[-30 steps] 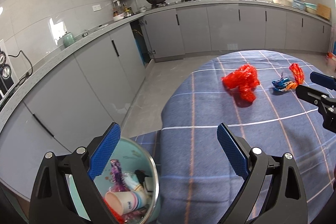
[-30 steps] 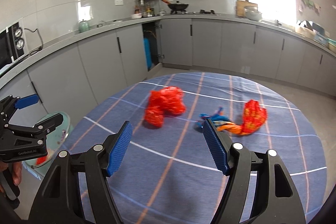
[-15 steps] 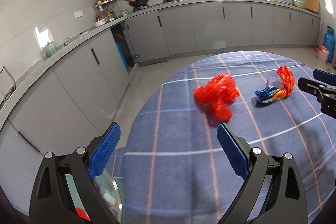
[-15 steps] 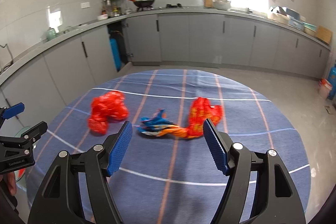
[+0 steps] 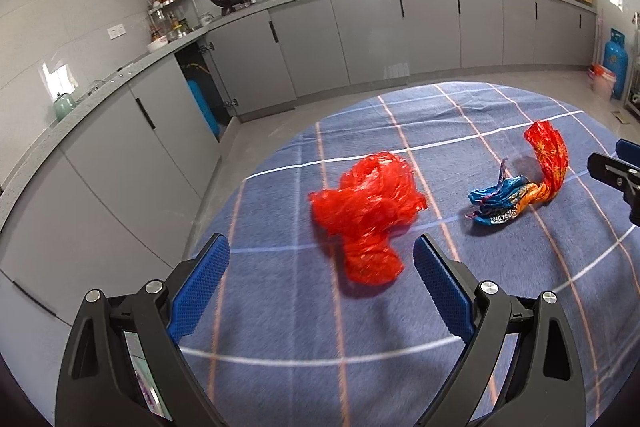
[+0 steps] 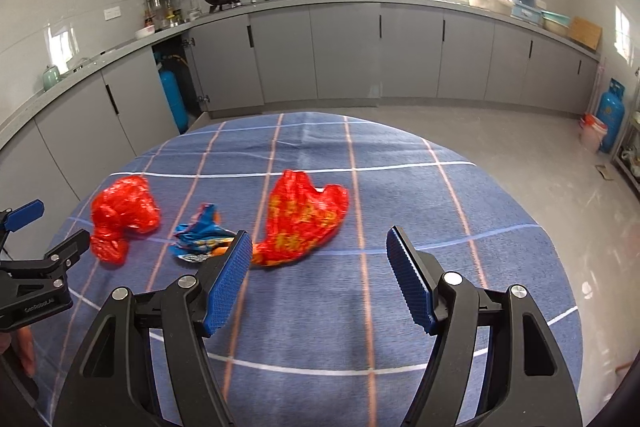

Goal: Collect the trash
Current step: 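Grasp the red plastic bag with the left tool, then grasp the orange-and-blue snack wrapper with the right tool while the left tool lifts the red bag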

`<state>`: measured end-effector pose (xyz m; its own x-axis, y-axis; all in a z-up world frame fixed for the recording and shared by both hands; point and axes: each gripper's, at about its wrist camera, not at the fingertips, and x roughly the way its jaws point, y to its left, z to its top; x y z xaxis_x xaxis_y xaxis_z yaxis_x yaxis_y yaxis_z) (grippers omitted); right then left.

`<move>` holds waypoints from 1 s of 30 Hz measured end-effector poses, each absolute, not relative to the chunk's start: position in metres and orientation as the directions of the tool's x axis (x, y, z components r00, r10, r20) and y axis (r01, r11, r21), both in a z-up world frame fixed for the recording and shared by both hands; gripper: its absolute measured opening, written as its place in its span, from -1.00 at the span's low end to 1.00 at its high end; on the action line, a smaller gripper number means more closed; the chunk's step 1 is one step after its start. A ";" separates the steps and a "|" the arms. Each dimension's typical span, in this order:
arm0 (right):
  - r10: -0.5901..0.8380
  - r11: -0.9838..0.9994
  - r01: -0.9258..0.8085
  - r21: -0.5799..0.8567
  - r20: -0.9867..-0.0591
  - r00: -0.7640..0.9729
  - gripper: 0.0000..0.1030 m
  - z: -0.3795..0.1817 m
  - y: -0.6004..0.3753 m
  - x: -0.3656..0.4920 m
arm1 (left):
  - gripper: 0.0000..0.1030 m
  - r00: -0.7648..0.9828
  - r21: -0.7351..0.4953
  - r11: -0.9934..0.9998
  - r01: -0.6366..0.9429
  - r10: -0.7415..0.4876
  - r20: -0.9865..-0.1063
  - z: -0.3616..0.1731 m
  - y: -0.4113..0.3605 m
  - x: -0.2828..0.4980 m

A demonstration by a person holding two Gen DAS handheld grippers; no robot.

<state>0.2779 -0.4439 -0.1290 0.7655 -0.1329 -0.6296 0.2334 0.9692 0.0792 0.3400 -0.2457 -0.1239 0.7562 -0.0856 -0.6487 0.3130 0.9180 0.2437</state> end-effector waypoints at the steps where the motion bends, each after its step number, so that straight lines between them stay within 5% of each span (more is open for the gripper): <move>1: -0.133 0.969 0.235 0.080 -0.631 0.764 0.35 -0.130 -0.445 0.279 | 0.78 0.752 0.243 0.917 0.317 -0.087 -0.653 -0.126 -0.248 0.343; 6: -0.137 0.965 0.248 0.085 -0.643 0.754 0.35 -0.135 -0.451 0.284 | 0.63 0.715 0.230 0.913 0.336 -0.089 -0.694 -0.142 -0.255 0.359; 9: -0.140 0.963 0.255 0.086 -0.650 0.747 0.35 -0.138 -0.451 0.288 | 0.21 0.673 0.199 0.911 0.362 -0.108 -0.732 -0.151 -0.256 0.368; 12: -0.139 0.962 0.258 0.087 -0.656 0.742 0.35 -0.140 -0.452 0.290 | -0.43 0.633 0.156 0.907 0.392 -0.142 -0.761 -0.157 -0.254 0.370; 15: -0.138 0.962 0.259 0.090 -0.658 0.740 0.35 -0.139 -0.449 0.291 | -0.59 0.634 0.151 0.906 0.395 -0.150 -0.759 -0.157 -0.248 0.369; 30: -0.157 0.955 0.285 0.078 -0.682 0.714 0.24 -0.139 -0.431 0.315 | -0.62 0.693 0.170 0.924 0.341 -0.125 -0.710 -0.141 -0.203 0.347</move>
<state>0.3153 -0.4306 -0.1391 0.7140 -0.1569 -0.6823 0.2848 0.9554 0.0783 0.3467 -0.2032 -0.1411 0.6927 -0.1254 -0.7103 0.3414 0.9245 0.1697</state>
